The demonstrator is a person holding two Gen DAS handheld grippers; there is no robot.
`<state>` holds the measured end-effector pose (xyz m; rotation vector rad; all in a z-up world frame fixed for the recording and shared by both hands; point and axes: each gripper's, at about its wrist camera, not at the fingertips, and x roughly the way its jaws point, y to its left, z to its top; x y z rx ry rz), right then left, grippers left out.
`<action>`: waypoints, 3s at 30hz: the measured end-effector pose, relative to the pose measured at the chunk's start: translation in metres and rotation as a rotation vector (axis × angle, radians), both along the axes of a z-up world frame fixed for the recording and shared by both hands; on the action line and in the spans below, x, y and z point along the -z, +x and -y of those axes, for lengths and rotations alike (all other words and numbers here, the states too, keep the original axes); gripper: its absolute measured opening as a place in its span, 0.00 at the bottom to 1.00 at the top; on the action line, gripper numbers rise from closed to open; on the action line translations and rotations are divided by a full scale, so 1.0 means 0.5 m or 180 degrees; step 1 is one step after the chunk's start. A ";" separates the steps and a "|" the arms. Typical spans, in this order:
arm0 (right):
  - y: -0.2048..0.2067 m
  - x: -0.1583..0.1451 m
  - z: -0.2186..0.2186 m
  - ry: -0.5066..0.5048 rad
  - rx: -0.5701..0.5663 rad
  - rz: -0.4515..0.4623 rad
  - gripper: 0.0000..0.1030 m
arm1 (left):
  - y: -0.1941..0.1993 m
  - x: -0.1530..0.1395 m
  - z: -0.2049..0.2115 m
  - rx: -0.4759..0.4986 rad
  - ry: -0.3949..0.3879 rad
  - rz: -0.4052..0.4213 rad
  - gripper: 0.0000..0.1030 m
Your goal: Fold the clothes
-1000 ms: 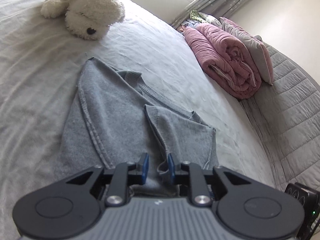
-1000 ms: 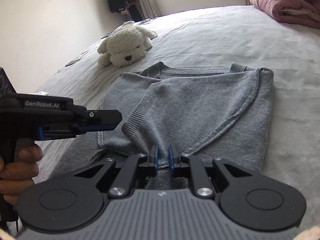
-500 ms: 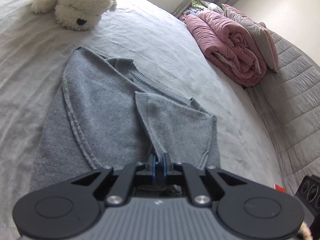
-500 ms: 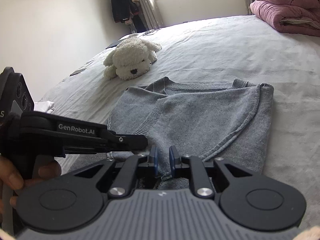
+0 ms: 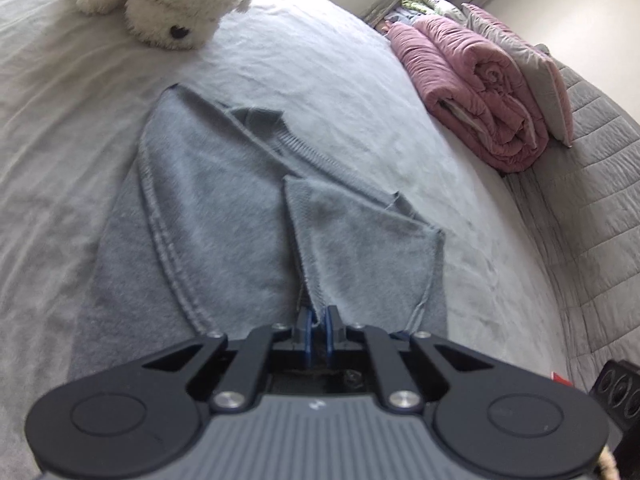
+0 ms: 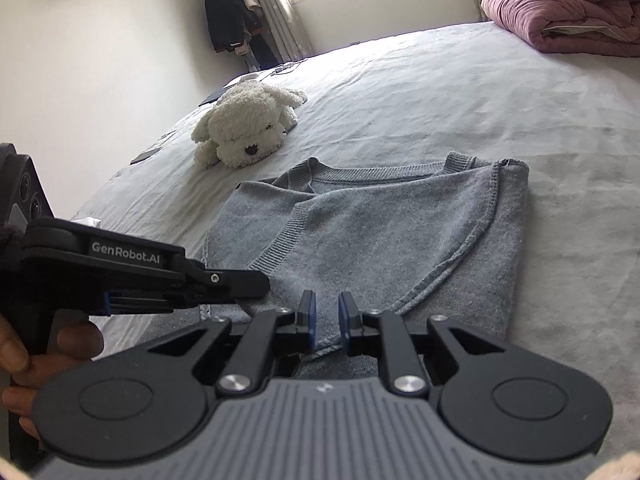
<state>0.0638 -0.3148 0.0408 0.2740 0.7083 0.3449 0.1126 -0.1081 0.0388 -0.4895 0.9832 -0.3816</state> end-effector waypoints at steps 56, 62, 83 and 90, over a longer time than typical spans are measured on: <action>-0.259 0.008 -0.085 -0.0650 0.0251 -0.0371 0.38 | -0.430 0.000 -0.075 0.0623 0.1200 0.0971 0.17; -0.385 0.028 -0.130 -0.0673 0.0364 -0.0300 0.35 | -0.534 0.004 -0.062 0.0975 0.1233 0.1099 0.17; -0.612 0.027 -0.207 -0.0689 0.0408 -0.0223 0.31 | -0.639 -0.012 -0.092 0.1170 0.0741 0.1172 0.20; -0.621 -0.021 -0.119 -0.0373 0.0817 -0.0070 0.34 | -0.647 -0.024 -0.104 0.1173 0.0715 0.1253 0.21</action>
